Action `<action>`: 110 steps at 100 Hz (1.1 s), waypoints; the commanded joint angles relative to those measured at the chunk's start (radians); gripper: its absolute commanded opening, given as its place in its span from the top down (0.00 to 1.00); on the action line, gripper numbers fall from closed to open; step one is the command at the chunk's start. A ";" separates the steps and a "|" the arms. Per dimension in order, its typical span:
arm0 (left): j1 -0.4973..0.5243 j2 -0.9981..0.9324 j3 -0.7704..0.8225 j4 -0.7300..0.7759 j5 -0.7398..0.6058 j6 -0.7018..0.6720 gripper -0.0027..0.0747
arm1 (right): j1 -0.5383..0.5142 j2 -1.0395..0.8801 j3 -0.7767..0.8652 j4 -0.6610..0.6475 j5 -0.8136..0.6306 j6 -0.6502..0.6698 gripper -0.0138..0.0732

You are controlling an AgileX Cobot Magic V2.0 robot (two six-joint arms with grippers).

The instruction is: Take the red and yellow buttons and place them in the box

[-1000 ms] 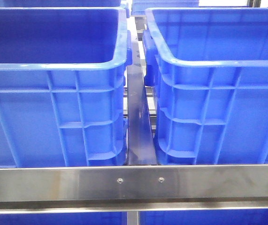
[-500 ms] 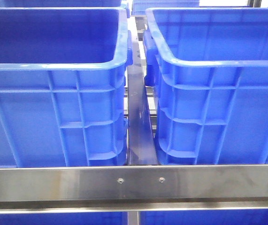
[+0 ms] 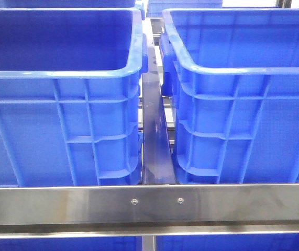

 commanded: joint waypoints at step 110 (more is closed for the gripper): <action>0.001 0.015 -0.023 -0.015 -0.081 -0.010 0.99 | -0.002 0.005 -0.024 -0.689 0.007 0.705 0.92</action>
